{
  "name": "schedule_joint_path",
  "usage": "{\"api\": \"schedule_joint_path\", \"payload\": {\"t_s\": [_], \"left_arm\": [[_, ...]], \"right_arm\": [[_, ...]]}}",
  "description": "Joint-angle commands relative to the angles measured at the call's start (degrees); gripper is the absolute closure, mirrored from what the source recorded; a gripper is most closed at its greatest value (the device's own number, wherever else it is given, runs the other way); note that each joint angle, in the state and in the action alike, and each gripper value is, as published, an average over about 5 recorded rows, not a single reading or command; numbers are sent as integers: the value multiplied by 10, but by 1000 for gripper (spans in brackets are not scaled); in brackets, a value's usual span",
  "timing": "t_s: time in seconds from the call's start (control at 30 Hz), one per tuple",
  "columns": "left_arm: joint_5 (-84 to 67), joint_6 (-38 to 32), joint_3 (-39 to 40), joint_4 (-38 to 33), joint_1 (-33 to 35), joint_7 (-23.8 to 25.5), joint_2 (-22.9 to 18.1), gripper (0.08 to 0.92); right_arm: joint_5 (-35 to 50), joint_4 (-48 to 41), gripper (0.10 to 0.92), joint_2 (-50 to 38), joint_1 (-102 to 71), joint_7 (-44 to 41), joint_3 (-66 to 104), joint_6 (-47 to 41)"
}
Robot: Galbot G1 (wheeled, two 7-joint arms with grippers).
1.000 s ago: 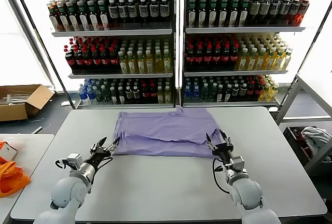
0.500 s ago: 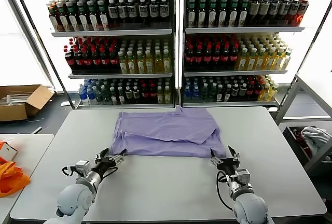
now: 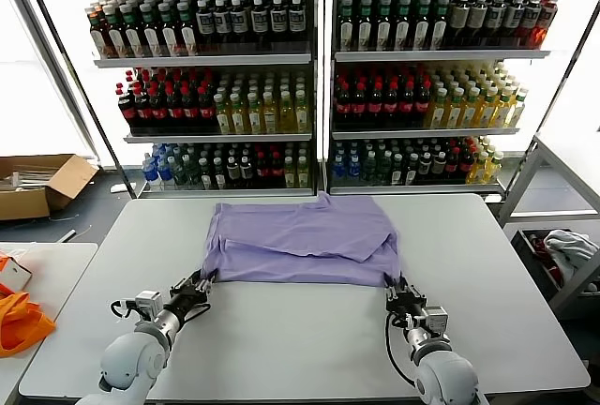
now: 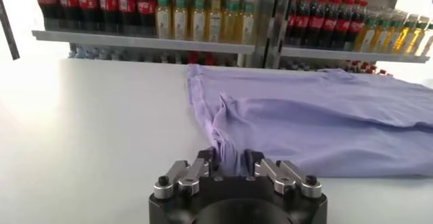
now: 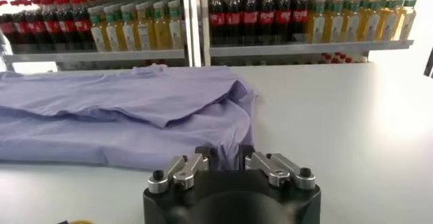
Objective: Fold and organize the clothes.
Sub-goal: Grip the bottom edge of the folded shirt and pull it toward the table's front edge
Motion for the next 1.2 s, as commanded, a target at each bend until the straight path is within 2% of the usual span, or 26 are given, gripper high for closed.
{"api": "schedule_joint_path", "payload": {"t_s": [0.03,0.13,0.23,0.37,0.53,0.63,0.83,1.2], "left_arm": [[6,7,-6,-15,11,6,3,778],[6,6,-15,-30,23,7,3,859],[6,8,-25,-60,47,6,1,906],[12,18,-37,-123,112,2,-12,911],[24,42,-65,-229,233,2,-57,911],[42,37,-85,-265,282,7,-80,911],[50,29,-117,-285,348,8,-86,911],[52,27,-148,-298,383,11,-83,911]], "right_arm": [[22,17,883,-8,-22,2,-1,-12],[29,35,909,-12,-40,1,6,-14],[31,58,909,-16,-63,1,12,-17],[29,108,909,-27,-108,5,20,-26],[10,180,909,-31,-189,3,34,-33],[-5,218,909,-32,-240,-2,45,-32],[-29,253,909,-44,-317,-11,61,-14],[-23,266,909,-63,-348,-19,93,-10]]}}
